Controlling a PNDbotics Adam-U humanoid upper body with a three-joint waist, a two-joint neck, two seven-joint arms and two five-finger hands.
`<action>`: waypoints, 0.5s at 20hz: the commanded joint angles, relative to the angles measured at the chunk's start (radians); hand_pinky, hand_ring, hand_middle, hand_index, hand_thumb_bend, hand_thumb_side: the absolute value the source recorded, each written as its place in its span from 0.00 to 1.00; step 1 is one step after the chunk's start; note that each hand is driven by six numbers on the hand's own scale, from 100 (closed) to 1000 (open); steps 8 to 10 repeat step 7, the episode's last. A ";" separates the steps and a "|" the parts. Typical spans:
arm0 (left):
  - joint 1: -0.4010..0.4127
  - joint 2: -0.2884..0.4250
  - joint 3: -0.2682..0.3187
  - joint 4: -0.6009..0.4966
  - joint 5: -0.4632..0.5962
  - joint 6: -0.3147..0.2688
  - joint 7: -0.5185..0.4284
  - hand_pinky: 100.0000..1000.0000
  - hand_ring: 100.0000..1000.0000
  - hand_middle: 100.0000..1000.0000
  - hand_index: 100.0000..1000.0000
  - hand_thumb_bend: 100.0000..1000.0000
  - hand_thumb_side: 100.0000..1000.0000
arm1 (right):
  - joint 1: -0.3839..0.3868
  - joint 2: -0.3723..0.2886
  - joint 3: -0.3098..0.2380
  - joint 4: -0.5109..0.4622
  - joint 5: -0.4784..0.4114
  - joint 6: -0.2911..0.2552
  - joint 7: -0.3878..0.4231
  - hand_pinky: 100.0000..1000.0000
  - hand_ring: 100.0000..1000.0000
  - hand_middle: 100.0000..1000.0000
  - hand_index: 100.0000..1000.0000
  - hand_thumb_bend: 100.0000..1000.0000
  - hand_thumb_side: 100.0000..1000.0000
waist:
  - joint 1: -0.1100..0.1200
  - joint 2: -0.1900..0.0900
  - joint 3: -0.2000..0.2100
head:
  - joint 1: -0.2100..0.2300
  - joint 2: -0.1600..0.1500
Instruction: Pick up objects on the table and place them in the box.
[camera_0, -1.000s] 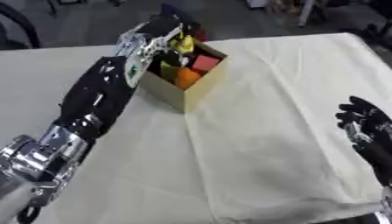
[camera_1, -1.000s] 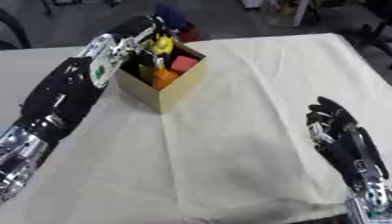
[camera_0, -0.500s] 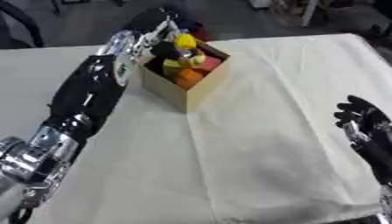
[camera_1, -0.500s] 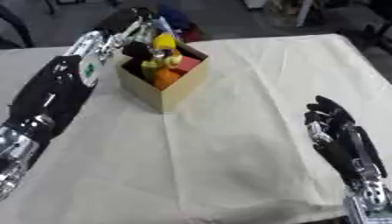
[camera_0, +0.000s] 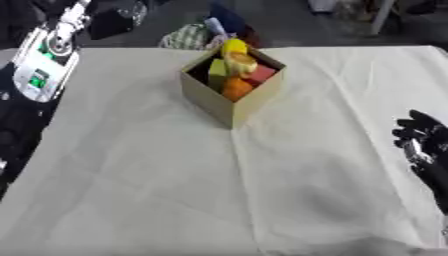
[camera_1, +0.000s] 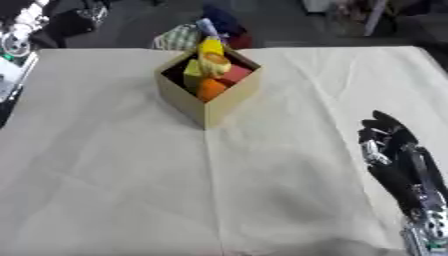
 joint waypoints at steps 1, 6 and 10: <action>0.086 0.000 0.072 -0.140 0.118 0.017 0.104 0.67 0.66 0.62 0.73 0.04 0.51 | -0.016 -0.013 -0.011 -0.030 0.003 -0.003 -0.006 0.76 0.77 0.76 0.90 0.00 0.43 | -0.002 -0.004 0.005 | 0.026 -0.003; 0.279 -0.134 0.121 -0.259 0.194 0.022 0.235 0.65 0.65 0.60 0.73 0.00 0.57 | -0.018 -0.012 -0.014 -0.040 0.004 -0.005 -0.010 0.76 0.77 0.76 0.90 0.00 0.43 | 0.002 0.006 0.011 | 0.045 -0.003; 0.304 -0.158 0.124 -0.272 0.198 0.020 0.243 0.65 0.65 0.60 0.73 0.00 0.58 | -0.020 -0.013 -0.014 -0.041 0.004 -0.005 -0.011 0.76 0.77 0.76 0.90 0.00 0.43 | 0.002 0.008 0.013 | 0.046 -0.003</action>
